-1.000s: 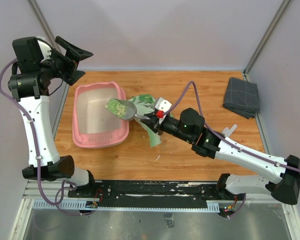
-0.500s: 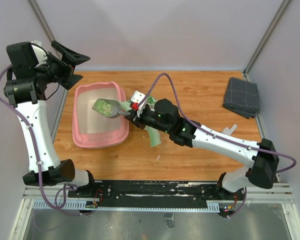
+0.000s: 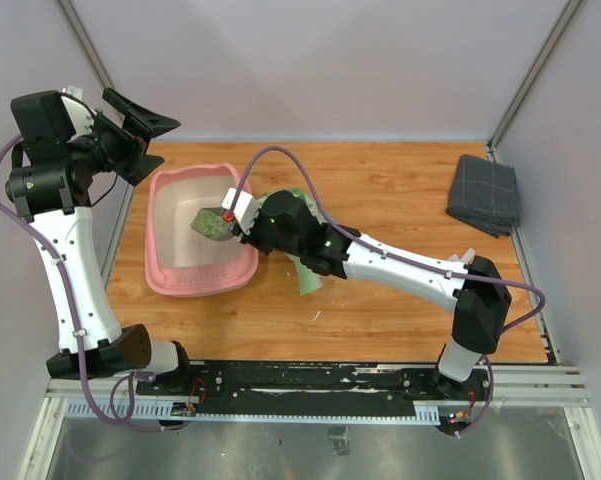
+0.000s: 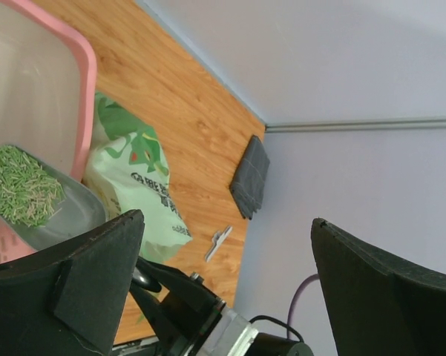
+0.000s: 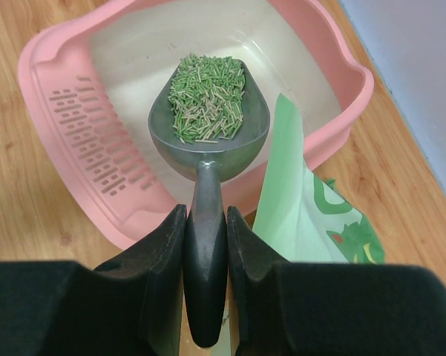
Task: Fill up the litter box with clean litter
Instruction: Pour the cat litter into the litter box.
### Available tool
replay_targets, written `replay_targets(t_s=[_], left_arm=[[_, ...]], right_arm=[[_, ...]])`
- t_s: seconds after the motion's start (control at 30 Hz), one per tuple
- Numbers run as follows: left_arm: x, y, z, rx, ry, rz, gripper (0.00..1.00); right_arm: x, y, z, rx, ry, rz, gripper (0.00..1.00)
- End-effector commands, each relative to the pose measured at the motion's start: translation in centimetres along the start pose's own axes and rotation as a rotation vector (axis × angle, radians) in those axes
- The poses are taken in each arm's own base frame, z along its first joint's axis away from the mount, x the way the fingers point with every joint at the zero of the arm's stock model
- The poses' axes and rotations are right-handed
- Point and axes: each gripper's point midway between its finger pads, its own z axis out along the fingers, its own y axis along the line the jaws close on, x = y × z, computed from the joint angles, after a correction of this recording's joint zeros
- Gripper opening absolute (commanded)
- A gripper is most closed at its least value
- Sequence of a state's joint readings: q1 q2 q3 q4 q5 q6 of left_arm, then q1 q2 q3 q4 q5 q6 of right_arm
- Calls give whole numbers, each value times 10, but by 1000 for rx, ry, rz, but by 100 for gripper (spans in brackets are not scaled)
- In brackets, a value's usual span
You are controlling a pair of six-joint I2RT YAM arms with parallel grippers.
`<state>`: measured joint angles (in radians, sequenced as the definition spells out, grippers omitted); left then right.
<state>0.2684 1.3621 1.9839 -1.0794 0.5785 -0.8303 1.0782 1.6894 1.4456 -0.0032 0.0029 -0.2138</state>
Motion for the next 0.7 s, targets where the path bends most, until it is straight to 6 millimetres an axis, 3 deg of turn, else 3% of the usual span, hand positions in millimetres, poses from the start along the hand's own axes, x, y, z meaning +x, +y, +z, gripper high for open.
replay_targets(t_s=[0.0, 0.23, 0.43, 0.67], left_arm=[[0, -9, -9, 39, -7, 37, 99], [-8, -15, -14, 63, -6, -12, 99], [-13, -28, -19, 109, -15, -30, 99], [0, -12, -11, 91, 44, -70, 99]], right_arm=[[-20, -12, -2, 27, -7, -150, 1], [-16, -14, 6, 4, 47, -347, 1], [-26, -17, 7, -1, 57, -485, 1], [-20, 12, 11, -44, 130, -829, 1]])
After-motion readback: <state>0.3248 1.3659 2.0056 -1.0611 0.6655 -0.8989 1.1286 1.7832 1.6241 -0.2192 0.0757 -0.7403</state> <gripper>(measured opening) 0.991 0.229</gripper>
